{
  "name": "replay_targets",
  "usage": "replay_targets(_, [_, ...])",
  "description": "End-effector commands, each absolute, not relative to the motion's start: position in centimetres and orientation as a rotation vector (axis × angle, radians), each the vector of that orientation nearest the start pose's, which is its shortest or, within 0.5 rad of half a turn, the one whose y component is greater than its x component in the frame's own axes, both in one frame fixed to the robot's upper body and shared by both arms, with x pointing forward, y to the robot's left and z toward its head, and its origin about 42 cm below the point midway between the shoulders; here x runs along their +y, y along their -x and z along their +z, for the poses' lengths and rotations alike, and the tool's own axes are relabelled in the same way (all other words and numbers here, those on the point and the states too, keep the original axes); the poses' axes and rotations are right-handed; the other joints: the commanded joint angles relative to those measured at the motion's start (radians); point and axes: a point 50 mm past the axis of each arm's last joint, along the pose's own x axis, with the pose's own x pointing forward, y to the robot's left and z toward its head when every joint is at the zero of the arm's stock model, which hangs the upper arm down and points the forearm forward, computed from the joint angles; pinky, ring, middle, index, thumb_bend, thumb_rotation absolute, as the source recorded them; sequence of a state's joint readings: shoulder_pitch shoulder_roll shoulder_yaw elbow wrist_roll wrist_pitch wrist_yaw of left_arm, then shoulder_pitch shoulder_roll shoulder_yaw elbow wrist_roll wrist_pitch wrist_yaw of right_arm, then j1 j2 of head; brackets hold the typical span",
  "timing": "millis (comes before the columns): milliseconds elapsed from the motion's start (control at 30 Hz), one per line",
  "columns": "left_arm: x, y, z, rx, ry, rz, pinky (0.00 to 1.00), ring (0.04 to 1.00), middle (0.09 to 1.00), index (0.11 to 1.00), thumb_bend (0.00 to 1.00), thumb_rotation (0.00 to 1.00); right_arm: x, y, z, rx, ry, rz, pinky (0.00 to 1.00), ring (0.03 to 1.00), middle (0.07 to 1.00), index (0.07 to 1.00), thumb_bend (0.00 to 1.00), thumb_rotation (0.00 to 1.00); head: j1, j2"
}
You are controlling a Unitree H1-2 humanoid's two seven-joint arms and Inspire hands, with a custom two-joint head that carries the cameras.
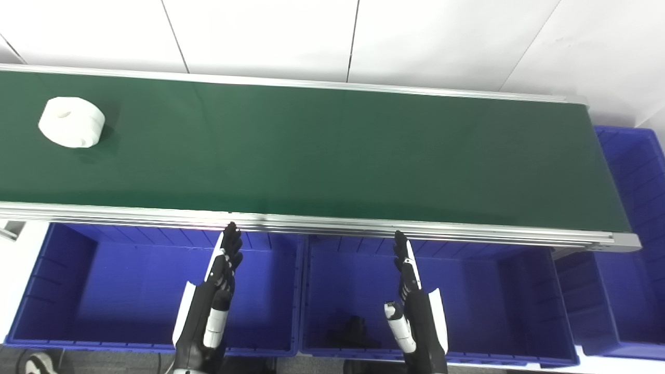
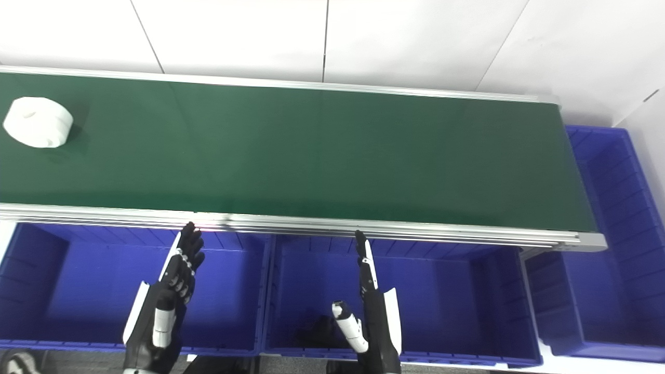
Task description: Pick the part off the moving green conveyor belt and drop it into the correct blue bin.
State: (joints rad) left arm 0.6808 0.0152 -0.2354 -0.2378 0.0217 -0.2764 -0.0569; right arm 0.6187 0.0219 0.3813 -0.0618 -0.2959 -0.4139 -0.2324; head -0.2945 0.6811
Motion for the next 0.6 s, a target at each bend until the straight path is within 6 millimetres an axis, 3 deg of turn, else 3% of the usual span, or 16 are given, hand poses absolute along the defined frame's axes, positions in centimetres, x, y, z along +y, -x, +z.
replay_targets(0, [17.6,-5.8,7.3,0.082,0.064,-0.101,1.00,1.000,1.000,1.000,0.83,1.00,-10.7,-6.1,5.2,0.008,0.032,0.075,1.00,1.000,1.000,1.000,0.82,1.00,0.011,-0.014])
replay_targets(367, [16.7,-5.5,6.7,0.074,0.059,-0.109,1.00,1.000,1.000,1.000,0.76,1.00,-11.8,-5.7,4.3,0.034,0.047,0.086,1.00,1.000,1.000,1.000,0.84,1.00,0.143,-0.077])
replay_targets(567, [16.7,-5.4,6.1,0.076,0.033,-0.122,1.00,1.000,1.000,1.000,0.76,1.00,-11.9,-5.7,3.9,0.043,0.044,0.089,1.00,1.000,1.000,1.000,0.83,1.00,0.161,-0.107])
